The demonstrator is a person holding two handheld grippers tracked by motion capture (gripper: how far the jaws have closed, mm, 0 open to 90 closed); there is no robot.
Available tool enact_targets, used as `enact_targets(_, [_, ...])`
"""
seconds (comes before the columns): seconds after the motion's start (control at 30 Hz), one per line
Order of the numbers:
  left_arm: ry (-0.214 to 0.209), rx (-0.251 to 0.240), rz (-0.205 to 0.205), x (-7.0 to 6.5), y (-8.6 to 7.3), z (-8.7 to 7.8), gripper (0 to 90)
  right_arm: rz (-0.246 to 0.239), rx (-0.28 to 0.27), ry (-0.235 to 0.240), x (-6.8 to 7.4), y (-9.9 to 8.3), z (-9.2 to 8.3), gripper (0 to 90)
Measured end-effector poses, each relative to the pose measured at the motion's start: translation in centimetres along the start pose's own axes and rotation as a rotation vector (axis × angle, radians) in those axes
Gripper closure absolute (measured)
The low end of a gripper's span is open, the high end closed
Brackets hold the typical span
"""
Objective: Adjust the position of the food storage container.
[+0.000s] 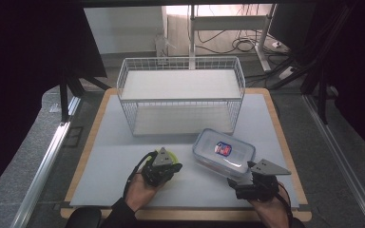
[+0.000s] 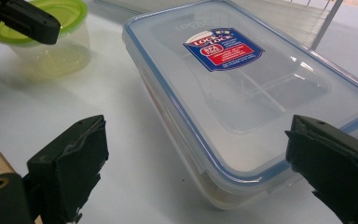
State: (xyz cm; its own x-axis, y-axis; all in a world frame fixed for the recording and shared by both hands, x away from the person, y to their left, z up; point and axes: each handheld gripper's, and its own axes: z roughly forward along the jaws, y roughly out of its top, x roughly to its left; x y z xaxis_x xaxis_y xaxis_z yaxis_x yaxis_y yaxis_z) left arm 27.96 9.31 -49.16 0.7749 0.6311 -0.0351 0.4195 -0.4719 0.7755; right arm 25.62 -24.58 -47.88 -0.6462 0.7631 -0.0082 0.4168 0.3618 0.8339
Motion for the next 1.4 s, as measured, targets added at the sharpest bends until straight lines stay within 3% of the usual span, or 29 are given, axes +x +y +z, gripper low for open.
enact_targets(0.53, [0.107,0.018,-0.044,3.5,-2.0,-2.6,89.7,0.005,0.005,0.003,-0.1,-0.1,0.1,5.2])
enact_targets(0.77, [0.163,0.02,-0.089,5.1,-3.2,-4.1,89.7,0.004,0.008,0.005,-0.1,-0.1,0.1,5.2])
enact_targets(1.23, [0.222,0.007,-0.142,8.3,-5.0,-5.9,89.7,0.013,0.005,0.01,-0.1,-0.1,0.1,5.9])
enact_targets(1.4, [0.217,-0.009,-0.163,8.9,-5.4,-6.2,89.7,0.012,0.006,0.008,-0.1,-0.1,0.1,6.0])
